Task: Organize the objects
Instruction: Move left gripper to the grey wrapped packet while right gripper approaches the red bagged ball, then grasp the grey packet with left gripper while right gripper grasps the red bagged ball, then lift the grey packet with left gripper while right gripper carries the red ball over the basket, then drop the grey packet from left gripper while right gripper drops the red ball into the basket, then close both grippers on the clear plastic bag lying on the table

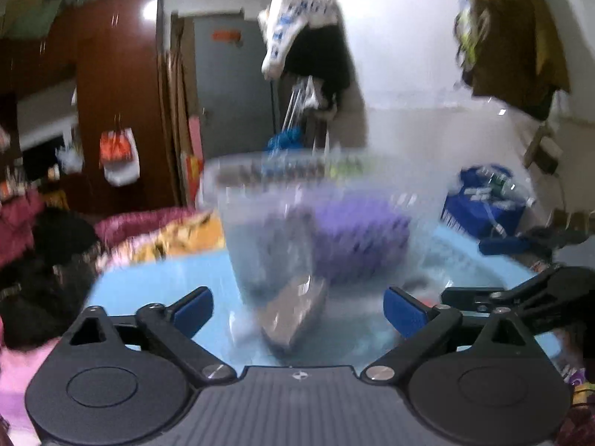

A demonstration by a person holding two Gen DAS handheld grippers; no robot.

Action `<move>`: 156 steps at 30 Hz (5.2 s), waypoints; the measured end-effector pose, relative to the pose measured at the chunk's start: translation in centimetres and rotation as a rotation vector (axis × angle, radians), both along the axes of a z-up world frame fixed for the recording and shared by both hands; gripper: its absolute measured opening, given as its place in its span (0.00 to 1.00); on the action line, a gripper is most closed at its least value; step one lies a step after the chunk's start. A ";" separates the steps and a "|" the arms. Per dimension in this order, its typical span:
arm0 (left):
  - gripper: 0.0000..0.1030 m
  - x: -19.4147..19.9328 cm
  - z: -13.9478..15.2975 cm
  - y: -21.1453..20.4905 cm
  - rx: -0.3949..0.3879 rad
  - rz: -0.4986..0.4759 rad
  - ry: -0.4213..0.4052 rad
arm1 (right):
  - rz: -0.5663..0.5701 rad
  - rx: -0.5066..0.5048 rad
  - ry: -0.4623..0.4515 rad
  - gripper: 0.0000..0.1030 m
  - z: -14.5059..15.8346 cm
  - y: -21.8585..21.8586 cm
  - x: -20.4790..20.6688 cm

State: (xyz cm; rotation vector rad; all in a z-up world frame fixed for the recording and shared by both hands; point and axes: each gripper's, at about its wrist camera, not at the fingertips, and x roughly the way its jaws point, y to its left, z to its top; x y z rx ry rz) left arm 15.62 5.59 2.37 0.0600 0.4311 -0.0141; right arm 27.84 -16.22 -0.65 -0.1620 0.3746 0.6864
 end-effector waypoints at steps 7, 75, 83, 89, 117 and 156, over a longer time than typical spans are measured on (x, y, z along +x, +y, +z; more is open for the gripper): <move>0.94 1.7 -1.7 1.2 -0.007 0.023 0.003 | 0.045 -0.039 0.101 0.93 -0.6 2.0 0.6; 0.45 -0.9 11.8 -4.1 -0.110 -0.063 -0.287 | 0.074 0.186 -0.409 0.40 9.9 -4.4 -2.2; 0.45 10.2 9.0 -2.7 -0.141 0.022 -0.043 | 0.019 0.055 -0.118 0.40 8.2 0.9 7.0; 0.45 13.7 6.9 -1.9 -0.161 0.036 0.065 | -0.008 0.002 0.034 0.41 6.3 3.5 10.3; 0.81 5.1 7.8 -0.5 -0.130 -0.018 -0.041 | -0.004 0.131 -0.103 1.00 7.3 -2.4 5.3; 0.62 5.7 -4.6 4.3 -0.074 0.001 0.207 | 0.097 -0.134 0.231 0.65 -2.7 0.9 5.3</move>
